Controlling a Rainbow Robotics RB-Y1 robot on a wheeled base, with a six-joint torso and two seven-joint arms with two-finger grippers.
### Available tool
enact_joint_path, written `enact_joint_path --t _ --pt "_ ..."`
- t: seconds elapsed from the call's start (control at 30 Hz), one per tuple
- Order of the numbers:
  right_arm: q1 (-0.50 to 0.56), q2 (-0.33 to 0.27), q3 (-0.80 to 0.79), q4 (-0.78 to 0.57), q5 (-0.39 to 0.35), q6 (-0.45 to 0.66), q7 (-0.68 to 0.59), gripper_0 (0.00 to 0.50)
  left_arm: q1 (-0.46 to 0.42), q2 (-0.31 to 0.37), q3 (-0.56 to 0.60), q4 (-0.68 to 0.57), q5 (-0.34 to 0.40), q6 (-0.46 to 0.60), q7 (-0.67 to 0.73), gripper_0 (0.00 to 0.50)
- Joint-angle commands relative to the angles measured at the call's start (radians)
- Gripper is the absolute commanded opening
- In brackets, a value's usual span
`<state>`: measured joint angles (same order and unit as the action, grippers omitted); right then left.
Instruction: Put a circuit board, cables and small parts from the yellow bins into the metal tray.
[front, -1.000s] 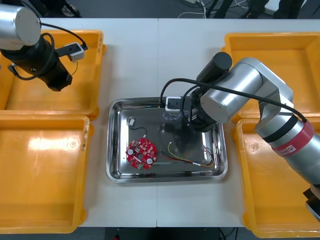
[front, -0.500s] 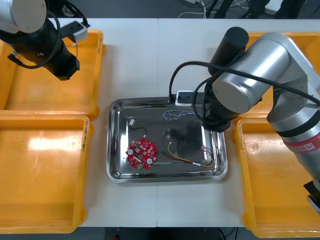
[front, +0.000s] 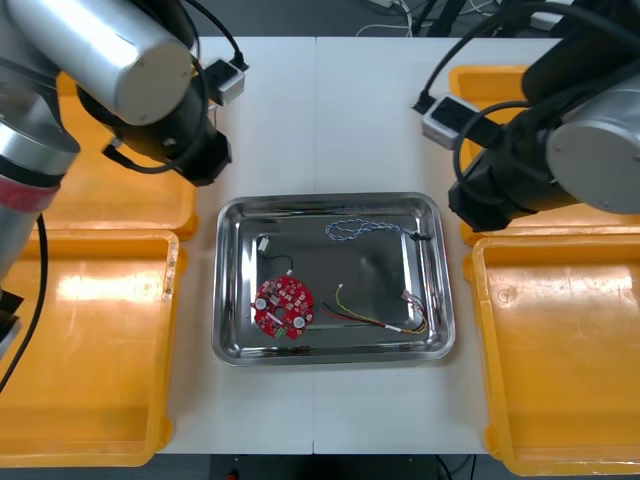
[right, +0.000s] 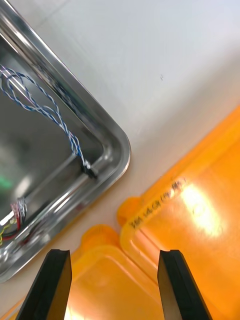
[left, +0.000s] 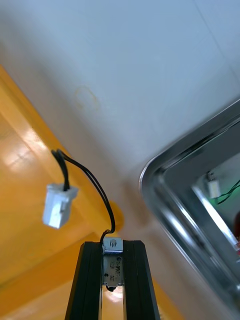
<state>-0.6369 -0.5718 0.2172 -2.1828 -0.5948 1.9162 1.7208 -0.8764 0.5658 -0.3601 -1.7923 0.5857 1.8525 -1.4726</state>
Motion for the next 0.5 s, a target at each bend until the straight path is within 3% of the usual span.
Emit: enact_joint_path --t 0.03,0.23,0.5 --pt "0.052 -0.083 -0.145 -0.029 -0.091 0.004 -0.087 0.500 -0.006 -0.047 -0.096 -0.053 -0.024 -0.001 0.201 0.000" --pt "0.092 -0.128 -0.260 -0.029 -0.175 0.004 -0.211 0.500 -0.004 -0.061 -0.204 -0.052 -0.033 -0.059 0.337 0.000" --pt "0.166 -0.191 -0.368 -0.029 -0.231 0.004 -0.395 0.500 0.034 -0.067 -0.330 -0.027 -0.047 -0.237 0.518 0.000"
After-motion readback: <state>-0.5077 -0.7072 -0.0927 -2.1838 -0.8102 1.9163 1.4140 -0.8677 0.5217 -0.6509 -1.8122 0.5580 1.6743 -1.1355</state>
